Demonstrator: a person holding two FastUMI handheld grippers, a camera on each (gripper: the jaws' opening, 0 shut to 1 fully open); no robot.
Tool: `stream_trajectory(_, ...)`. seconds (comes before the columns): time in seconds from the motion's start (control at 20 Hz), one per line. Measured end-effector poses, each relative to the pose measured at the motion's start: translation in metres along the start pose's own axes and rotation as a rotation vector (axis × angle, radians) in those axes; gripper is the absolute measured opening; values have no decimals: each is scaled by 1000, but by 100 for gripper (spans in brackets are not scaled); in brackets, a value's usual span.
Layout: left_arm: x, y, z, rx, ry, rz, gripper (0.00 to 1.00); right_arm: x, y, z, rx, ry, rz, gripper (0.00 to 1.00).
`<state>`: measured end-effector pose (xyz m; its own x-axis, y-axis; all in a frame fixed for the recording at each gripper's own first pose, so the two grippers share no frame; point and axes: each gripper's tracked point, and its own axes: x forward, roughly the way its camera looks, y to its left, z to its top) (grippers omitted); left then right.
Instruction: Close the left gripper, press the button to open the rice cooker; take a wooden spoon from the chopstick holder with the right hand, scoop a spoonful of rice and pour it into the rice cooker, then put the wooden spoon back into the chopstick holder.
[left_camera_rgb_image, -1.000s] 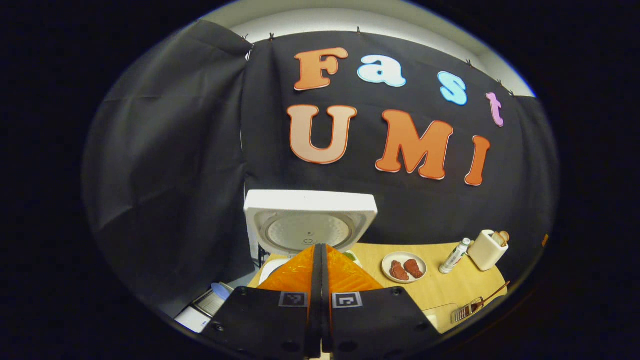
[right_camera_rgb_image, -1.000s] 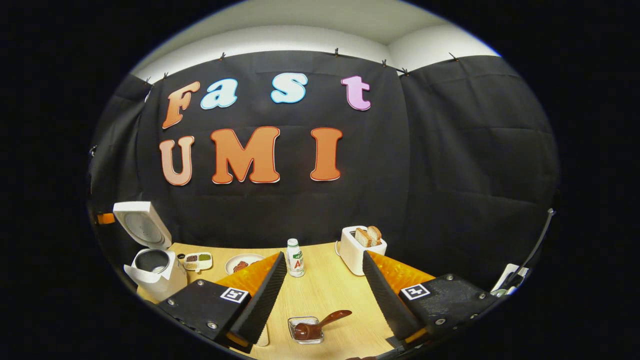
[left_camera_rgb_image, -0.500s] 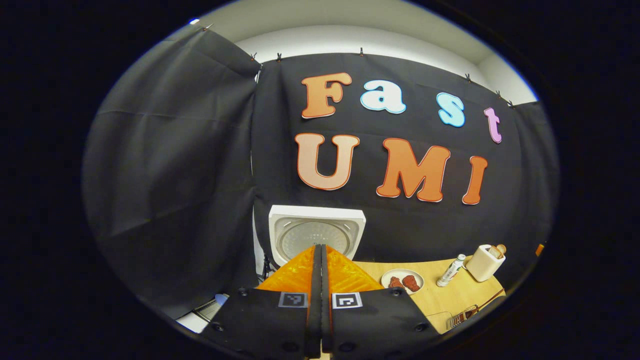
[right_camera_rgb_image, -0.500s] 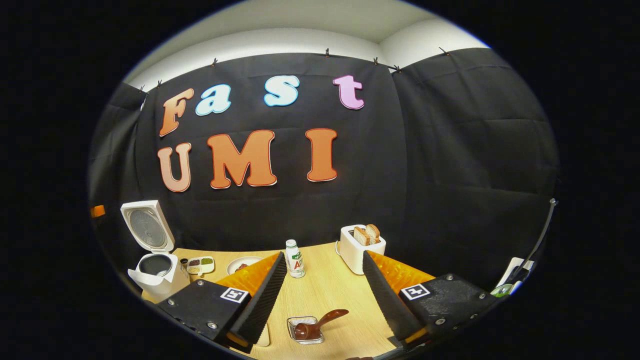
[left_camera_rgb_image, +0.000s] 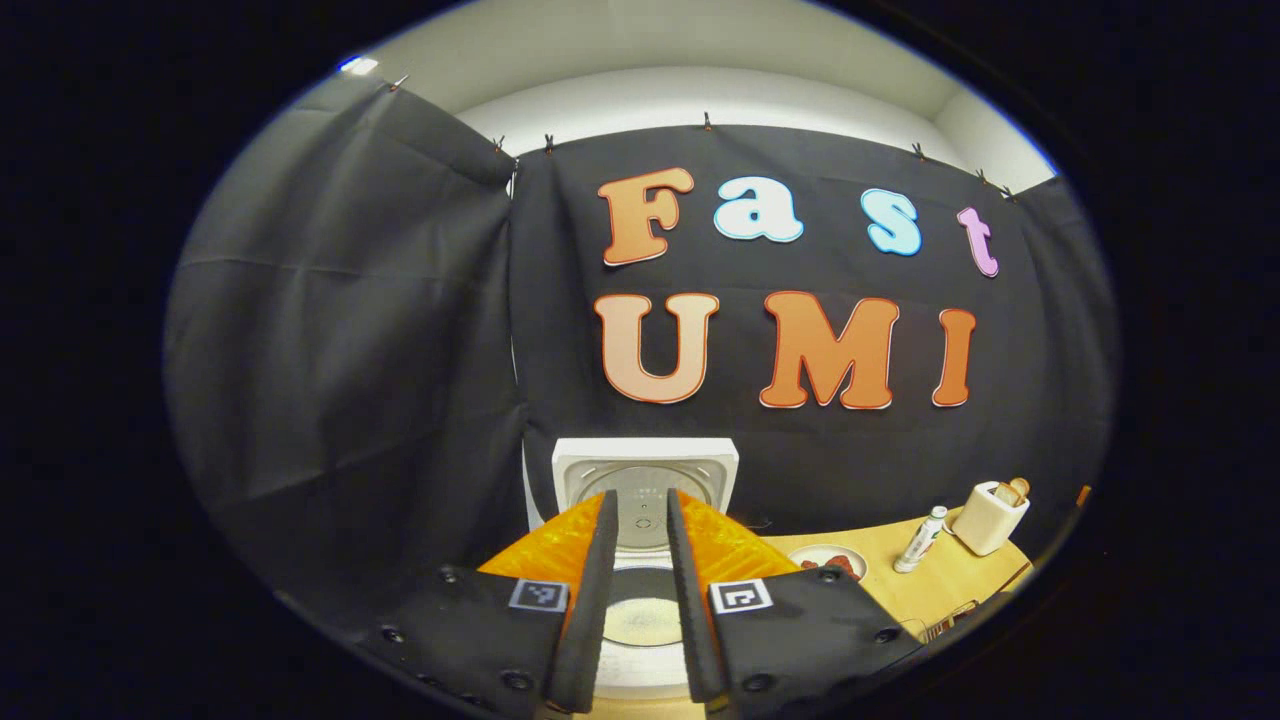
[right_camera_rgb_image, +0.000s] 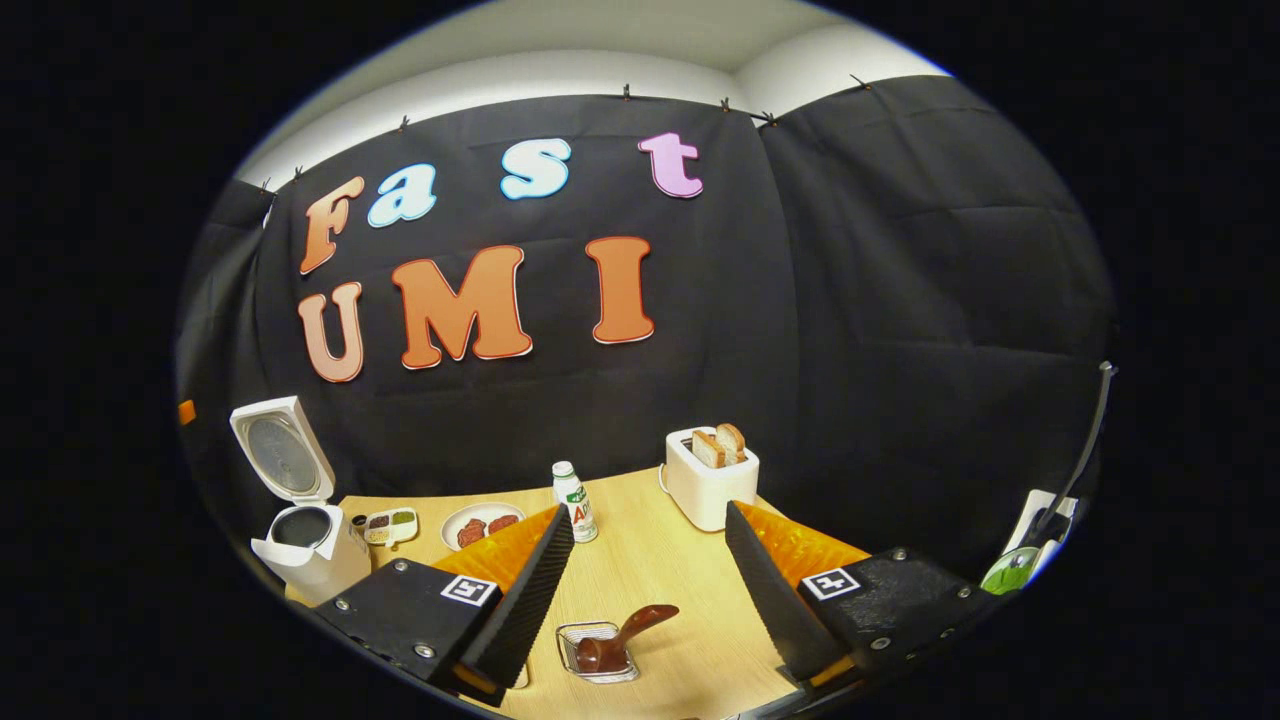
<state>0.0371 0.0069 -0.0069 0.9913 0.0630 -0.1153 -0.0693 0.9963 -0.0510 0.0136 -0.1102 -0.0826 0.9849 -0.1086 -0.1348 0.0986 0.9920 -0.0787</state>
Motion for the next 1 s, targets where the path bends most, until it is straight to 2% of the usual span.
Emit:
stream_trajectory(0.1, -1, -6, 3, -14, -16, -23, 36, 3, -2, -9, 11, 7, 4, 95)
stream_trajectory(0.15, -6, -9, 10, -21, -29, -32, 39, 6, -4, -15, 20, 17, 5, 95)
stream_trajectory(0.3, -10, -14, 14, -15, -58, -32, 99, 12, -3, -36, 58, 45, 30, 95)
stream_trajectory(0.55, -18, -11, 12, -18, -49, 8, 100, 28, -7, -84, 166, 139, 40, 95)
stream_trajectory(0.6, -20, -11, 12, -25, -47, 12, 100, 31, -9, -91, 182, 150, 39, 100)
stream_trajectory(0.65, -21, -12, 10, -36, -43, 9, 100, 34, -10, -99, 199, 165, 40, 95)
stream_trajectory(1.0, -35, -2, -2, -54, -16, 56, 100, 52, 3, -145, 427, 268, 106, 95)
